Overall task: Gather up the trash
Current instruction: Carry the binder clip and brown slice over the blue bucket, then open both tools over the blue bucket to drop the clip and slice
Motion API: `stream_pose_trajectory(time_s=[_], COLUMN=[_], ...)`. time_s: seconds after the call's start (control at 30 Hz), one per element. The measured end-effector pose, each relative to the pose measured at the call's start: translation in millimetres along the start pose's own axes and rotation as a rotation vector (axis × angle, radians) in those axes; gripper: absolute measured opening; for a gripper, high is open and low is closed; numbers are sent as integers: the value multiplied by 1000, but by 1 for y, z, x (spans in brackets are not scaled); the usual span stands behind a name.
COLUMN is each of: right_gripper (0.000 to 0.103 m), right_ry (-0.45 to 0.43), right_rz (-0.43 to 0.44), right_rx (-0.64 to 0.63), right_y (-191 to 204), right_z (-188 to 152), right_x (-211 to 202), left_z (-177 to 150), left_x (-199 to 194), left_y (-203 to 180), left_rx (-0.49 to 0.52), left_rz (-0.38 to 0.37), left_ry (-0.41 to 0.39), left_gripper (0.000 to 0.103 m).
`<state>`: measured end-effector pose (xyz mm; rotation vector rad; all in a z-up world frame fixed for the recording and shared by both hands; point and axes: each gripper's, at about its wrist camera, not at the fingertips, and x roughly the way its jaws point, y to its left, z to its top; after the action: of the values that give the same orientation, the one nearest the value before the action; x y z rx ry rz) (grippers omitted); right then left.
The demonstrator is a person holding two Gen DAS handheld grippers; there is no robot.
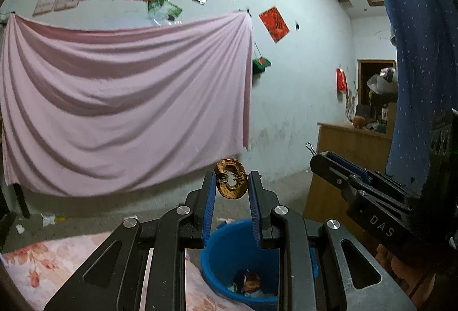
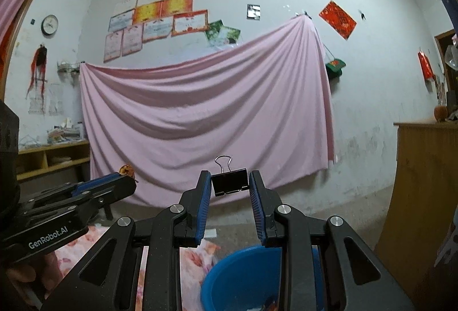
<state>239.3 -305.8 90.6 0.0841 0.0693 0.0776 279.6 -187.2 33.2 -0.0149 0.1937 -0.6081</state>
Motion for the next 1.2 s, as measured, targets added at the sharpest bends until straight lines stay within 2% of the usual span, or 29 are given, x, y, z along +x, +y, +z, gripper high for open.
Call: stream_pose_trajectory(time_s=[0.23,0.67,0.83,1.1,1.2], right_gripper=[26,26,26,26,26], right_ry=[73,228,267,312,329], right_rz=[-32,-73,-79,-80,-85], right_rx=[48,97,119,140,146], right_y=[-14,-31,-36,-39,-41], right_z=[-23,-61,-71,-77,-80], right_x=[8,25,29,35,36], left_z=[-18,-34,-40,-46,-49], left_x=[37,81,91,95,96], left_y=[-3,-5,-6,-3,-1], left_rx=[-38,-95,-107,-124,-127], left_rz=[-24,-56,-57,-53,-49], left_ry=[176,402,456,494,502], left_gripper=[19,19,19,20,27])
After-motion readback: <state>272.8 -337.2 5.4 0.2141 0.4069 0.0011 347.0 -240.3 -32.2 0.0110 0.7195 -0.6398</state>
